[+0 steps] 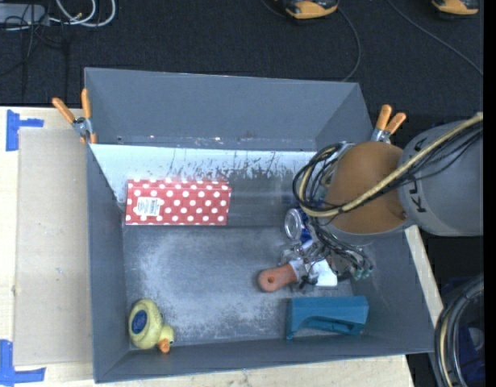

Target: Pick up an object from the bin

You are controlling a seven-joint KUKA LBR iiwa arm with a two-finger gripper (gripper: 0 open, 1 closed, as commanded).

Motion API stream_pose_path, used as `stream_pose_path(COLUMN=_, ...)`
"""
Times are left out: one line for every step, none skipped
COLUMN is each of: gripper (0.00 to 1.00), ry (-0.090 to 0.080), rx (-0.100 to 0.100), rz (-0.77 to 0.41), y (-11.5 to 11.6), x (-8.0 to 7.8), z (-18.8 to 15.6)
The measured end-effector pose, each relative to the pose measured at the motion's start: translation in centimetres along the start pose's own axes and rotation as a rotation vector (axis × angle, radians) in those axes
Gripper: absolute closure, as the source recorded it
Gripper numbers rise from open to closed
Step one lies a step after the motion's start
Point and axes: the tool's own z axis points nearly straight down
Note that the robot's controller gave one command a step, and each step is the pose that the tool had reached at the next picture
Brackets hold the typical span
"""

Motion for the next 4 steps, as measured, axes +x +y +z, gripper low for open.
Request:
stream_pose_path(gripper=1.0, ry=0.0, rx=0.0, rz=0.0, y=0.0, x=0.0, z=0.0)
stream_pose_path(gripper=1.0, ry=0.009, rx=-0.003, rz=-0.001, y=0.2, x=0.4, z=-4.1)
stream_pose_path(gripper=1.0, ry=0.003, rx=-0.002, rz=0.006, y=0.2, x=0.8, z=-10.0)
stream_pose_path(gripper=1.0, ry=0.001, rx=-0.001, rz=0.007, y=0.3, x=0.8, z=-13.2)
